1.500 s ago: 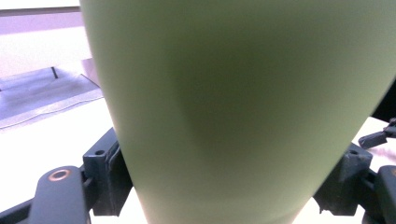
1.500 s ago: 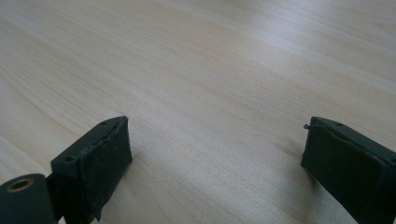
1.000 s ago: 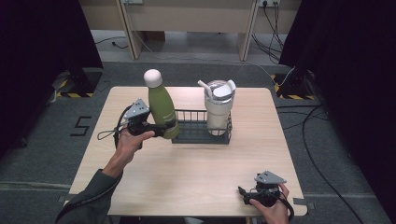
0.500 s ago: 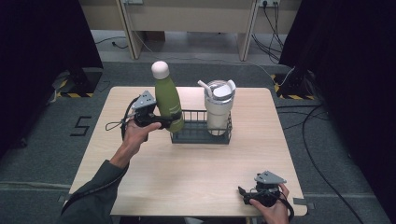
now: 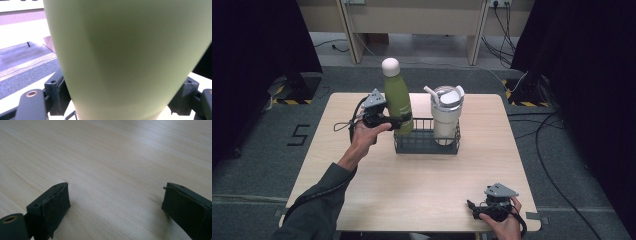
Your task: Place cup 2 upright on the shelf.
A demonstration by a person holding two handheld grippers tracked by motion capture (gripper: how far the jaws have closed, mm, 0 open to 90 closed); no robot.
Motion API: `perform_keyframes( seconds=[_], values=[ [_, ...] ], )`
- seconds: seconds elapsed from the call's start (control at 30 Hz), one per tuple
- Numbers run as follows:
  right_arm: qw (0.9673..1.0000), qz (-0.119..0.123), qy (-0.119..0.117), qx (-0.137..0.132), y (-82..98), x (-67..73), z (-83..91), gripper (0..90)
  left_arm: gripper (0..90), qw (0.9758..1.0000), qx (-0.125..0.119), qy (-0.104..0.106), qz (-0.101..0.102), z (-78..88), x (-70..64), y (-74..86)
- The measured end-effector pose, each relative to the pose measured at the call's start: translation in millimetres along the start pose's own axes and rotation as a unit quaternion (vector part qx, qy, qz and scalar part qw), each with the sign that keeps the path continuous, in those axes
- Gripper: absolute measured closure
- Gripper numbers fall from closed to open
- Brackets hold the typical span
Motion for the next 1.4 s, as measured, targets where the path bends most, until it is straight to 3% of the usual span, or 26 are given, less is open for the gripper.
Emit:
perform_keyframes(
  seconds=[0.53, 0.73, 1.13, 1.4],
  values=[
    [1.0, 0.001, 0.0, 0.0, 0.2, 0.1, 0.1, 7.5, 20.5, 0.9999, 0.011, 0.001, 0.002, -29.9, 2.2, 9.8],
    [1.0, 0.001, -0.001, 0.0, 0.2, 0.1, 0.0, 7.4, 20.5, 0.9999, 0.015, 0.001, 0.007, -36.7, 4.3, 17.8],
    [1.0, 0.001, 0.0, -0.002, 0.4, 0.1, -0.1, 7.4, 20.5, 0.9995, 0.03, 0.006, -0.003, -47.2, -0.3, 34.5],
    [1.0, 0.001, 0.0, -0.002, 0.4, 0.2, -0.1, 7.4, 20.5, 0.9995, 0.033, 0.003, 0.004, -49.5, 3.7, 44.9]
  ],
)
Point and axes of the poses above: each handheld gripper's, and its own axes: z roughly backward along the jaws, y roughly out of its underside, x roughly to its left, the point moved 2 cm from there along -z, roughly forward along the jaws, and after that the axes turned 1 degree about -z, right-handed, at the moved point
